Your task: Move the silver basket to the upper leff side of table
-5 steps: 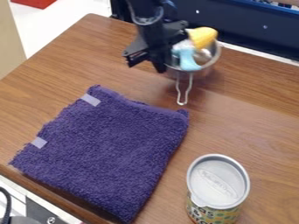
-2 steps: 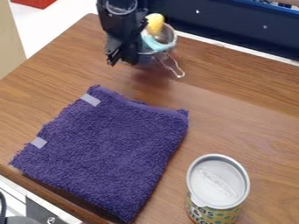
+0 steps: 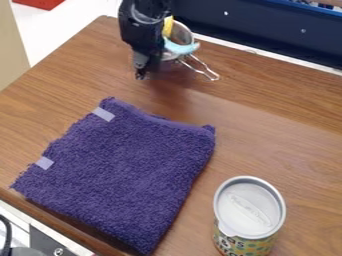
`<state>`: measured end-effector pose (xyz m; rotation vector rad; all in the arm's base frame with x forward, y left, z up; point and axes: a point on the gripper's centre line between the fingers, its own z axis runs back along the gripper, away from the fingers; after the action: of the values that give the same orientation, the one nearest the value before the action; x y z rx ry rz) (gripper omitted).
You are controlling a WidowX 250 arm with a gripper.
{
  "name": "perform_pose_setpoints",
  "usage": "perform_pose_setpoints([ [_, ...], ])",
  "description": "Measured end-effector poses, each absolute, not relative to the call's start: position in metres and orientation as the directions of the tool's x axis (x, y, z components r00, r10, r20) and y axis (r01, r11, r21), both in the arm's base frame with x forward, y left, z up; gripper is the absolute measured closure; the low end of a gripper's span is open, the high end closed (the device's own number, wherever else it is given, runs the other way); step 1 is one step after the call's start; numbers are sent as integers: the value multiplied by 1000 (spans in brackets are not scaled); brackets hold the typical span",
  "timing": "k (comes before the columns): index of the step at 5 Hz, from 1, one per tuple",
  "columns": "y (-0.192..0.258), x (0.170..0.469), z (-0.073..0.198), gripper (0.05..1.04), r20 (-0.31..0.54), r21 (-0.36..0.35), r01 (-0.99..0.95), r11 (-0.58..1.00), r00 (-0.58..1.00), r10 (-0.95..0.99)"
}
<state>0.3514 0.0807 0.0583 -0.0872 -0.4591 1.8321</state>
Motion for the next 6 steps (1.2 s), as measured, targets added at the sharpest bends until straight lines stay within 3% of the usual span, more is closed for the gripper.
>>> perform_pose_setpoints([
  [2,68,364,40,1024,142,-354,-880,-318,-386,911],
  [3,63,370,37,1024,65,-322,-877,-358,-397,915],
  [5,64,371,33,1000,70,-281,-867,-412,-447,892],
  [6,65,375,38,848,85,-263,-879,-398,-432,898],
])
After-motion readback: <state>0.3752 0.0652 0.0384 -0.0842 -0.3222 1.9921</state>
